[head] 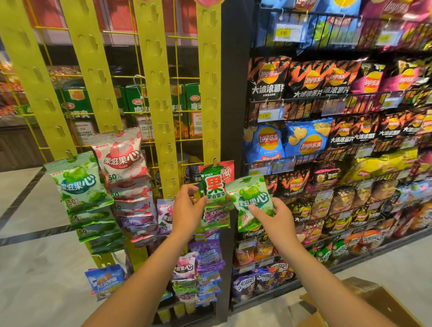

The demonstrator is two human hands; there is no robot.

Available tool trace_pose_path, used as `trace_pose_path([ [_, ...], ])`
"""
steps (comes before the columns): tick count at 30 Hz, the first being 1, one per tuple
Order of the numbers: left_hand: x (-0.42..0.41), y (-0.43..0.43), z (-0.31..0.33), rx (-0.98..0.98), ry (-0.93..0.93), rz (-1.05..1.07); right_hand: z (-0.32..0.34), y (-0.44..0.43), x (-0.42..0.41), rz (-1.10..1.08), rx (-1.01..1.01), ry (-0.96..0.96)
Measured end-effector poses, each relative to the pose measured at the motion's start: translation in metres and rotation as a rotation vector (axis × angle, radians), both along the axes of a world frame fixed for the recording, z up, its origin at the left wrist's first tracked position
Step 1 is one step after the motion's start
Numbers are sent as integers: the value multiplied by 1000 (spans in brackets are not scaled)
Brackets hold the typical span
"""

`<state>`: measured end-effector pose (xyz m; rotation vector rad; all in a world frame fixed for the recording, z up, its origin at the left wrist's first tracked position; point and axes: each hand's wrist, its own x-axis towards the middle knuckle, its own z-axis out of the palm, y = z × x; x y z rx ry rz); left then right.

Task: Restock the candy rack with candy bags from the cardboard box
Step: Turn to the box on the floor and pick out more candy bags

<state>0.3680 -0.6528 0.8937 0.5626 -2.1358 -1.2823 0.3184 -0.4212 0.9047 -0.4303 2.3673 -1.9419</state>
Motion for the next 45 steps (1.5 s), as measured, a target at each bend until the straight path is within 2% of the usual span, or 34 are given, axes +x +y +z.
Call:
trace_pose_path([
  [4, 16, 16, -2, -40, 38, 2, 3, -2, 0, 30, -14, 9],
  [6, 25, 28, 2, -14, 36, -69, 5, -5, -1, 59, -14, 14],
  [8, 34, 41, 9, 79, 25, -183, 7, -11, 2, 99, -8, 42],
  [11, 50, 56, 20, 272, 14, -232, 14, -23, 12, 152, -8, 63],
  [16, 85, 47, 33, 410, 96, -82, 25, -49, 33, 284, -26, 126],
  [23, 143, 3, 55, 375, 185, 204, 47, -105, 71, 495, -27, 160],
  [27, 169, -31, 71, 248, 225, 332, 60, -138, 92, 572, 6, 166],
  [30, 186, -53, 87, 235, 263, 396, 69, -166, 106, 609, -7, 153],
  [37, 208, -116, 105, 275, 303, 462, 85, -232, 134, 607, -35, 174],
  [45, 193, -184, 131, 258, 288, 383, 116, -283, 137, 466, -105, 153],
])
